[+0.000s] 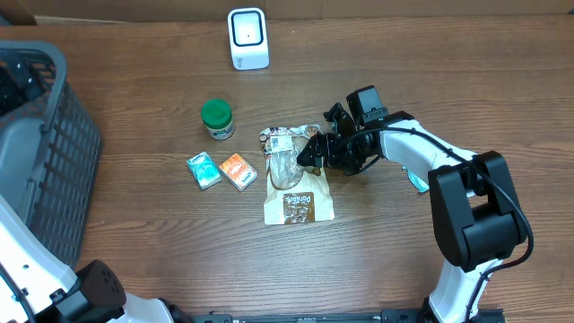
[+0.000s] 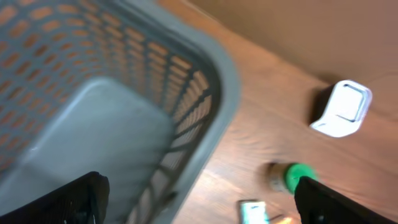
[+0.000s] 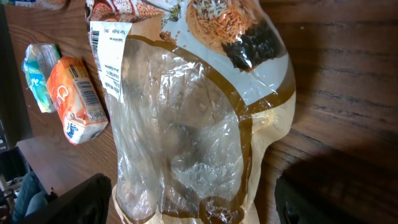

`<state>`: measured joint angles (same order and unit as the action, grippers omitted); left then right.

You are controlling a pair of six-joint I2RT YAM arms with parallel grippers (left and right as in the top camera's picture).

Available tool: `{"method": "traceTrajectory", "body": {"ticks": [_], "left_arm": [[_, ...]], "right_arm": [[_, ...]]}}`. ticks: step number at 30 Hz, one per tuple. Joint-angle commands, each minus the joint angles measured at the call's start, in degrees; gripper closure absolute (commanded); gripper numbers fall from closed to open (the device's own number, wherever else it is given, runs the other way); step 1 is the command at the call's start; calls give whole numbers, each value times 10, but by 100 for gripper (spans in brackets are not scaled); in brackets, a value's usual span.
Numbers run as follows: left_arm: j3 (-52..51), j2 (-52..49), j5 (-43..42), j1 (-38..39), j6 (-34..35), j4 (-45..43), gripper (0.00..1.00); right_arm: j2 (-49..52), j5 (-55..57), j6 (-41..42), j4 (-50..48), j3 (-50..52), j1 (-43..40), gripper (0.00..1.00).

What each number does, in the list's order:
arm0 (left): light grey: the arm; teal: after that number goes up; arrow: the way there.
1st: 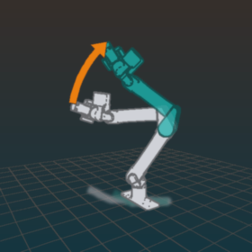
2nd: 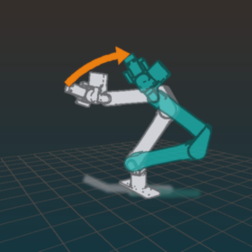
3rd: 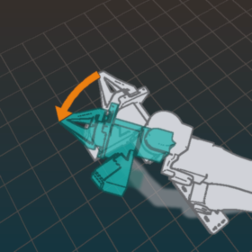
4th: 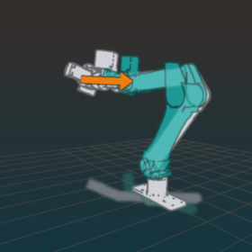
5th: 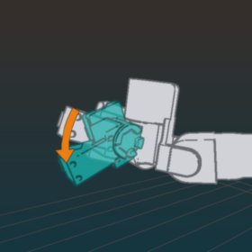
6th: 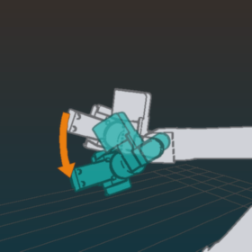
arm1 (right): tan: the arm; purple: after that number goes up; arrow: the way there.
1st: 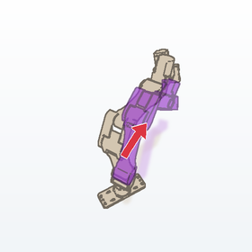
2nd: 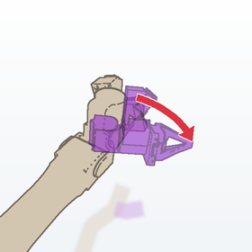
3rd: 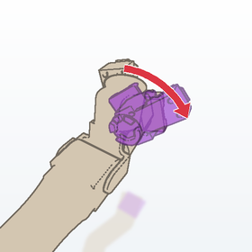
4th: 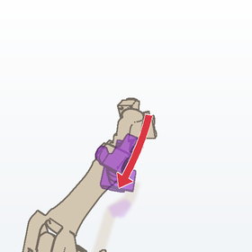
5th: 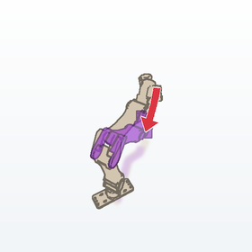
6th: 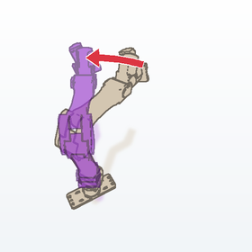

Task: Scan the item barcode

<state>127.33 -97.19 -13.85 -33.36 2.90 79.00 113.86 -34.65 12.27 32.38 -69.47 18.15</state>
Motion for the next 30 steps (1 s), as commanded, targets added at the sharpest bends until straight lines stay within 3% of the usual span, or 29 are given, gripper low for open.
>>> {"method": "traceTrajectory", "body": {"ticks": [1,2,3,6,11,16,23,30], "left_arm": [[3,3,-67,5,24,5,0],[3,1,-74,5,24,11,0],[1,-3,-94,10,25,37,20],[-28,-9,-129,41,24,75,63],[-152,-9,-130,158,23,56,96],[-317,-9,-102,284,58,-46,95],[-534,-10,-95,414,133,-282,96],[-592,-74,-103,476,171,-417,96]], "right_arm": [[13,17,12,2,5,1,18],[13,18,14,3,5,1,18],[13,21,14,2,5,1,18],[13,24,14,-2,5,1,18],[13,26,39,-5,5,1,18],[13,27,67,-7,5,1,23],[13,31,79,-7,5,1,27],[13,31,88,-6,5,1,30]]}}
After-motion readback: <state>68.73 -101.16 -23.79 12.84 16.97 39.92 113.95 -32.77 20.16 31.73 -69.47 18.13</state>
